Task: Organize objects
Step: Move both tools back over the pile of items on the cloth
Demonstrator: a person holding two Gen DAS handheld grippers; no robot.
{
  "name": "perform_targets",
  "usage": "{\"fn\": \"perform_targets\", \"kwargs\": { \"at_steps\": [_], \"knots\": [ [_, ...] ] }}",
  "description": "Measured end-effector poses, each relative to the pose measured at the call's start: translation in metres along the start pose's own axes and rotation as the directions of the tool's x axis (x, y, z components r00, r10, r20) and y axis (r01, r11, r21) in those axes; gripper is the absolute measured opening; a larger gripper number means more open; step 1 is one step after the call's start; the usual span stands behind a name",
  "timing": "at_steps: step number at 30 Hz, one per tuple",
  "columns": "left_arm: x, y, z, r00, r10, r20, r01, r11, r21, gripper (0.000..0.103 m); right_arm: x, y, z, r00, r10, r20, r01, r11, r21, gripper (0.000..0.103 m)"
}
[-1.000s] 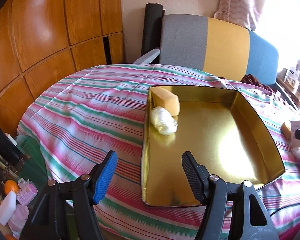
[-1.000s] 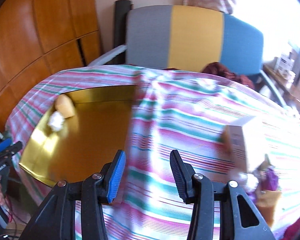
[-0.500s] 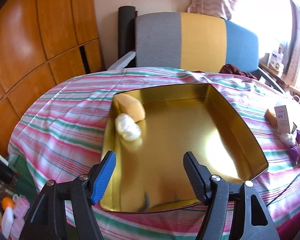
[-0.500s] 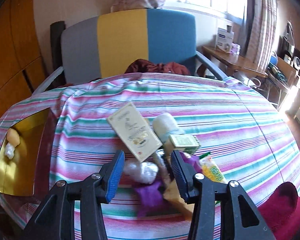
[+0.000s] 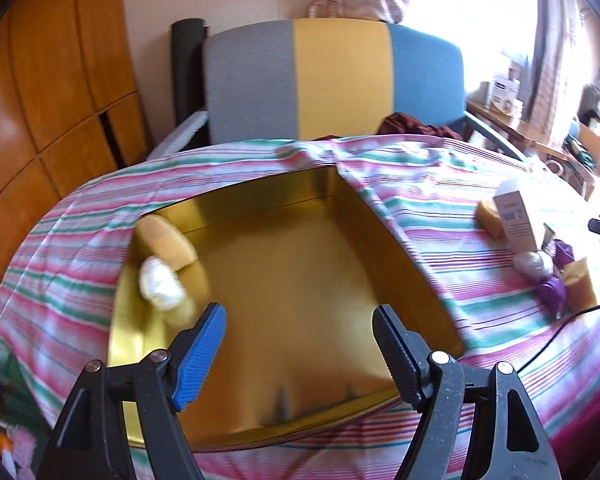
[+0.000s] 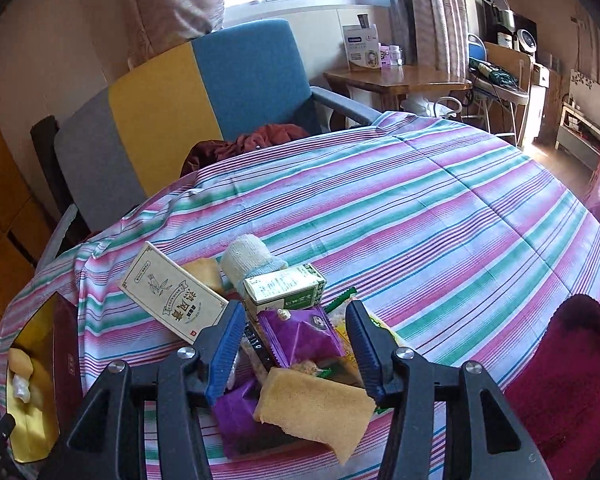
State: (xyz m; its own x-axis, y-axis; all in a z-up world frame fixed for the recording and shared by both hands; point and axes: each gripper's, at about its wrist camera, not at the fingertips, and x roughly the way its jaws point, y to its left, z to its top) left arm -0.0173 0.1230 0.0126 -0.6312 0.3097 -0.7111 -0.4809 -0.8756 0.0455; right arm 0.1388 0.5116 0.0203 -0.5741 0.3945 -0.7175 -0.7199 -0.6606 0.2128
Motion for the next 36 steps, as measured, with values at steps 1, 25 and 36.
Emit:
{"fn": "perform_targets", "kwargs": {
  "at_steps": [1, 25, 36],
  "knots": [
    [0.001, -0.007, 0.003, 1.000, -0.008, 0.002, 0.007, 1.000, 0.015, 0.077, -0.002, -0.006, 0.001, 1.000, -0.007, 0.005, 0.007, 1.000, 0.026, 0.053],
    [0.070, -0.161, 0.069, 0.891, -0.414, -0.185, 0.417, 0.908, -0.023, 0.088, 0.013, -0.050, 0.000, 0.993, 0.095, -0.075, -0.073, 0.964, 0.256, 0.054],
    [0.134, -0.257, 0.112, 0.869, -0.400, -0.290, 0.380, 0.916, -0.124, 0.097, 0.019, -0.053, -0.001, 0.981, 0.169, -0.094, -0.136, 0.949, 0.284, 0.055]
  ]
}}
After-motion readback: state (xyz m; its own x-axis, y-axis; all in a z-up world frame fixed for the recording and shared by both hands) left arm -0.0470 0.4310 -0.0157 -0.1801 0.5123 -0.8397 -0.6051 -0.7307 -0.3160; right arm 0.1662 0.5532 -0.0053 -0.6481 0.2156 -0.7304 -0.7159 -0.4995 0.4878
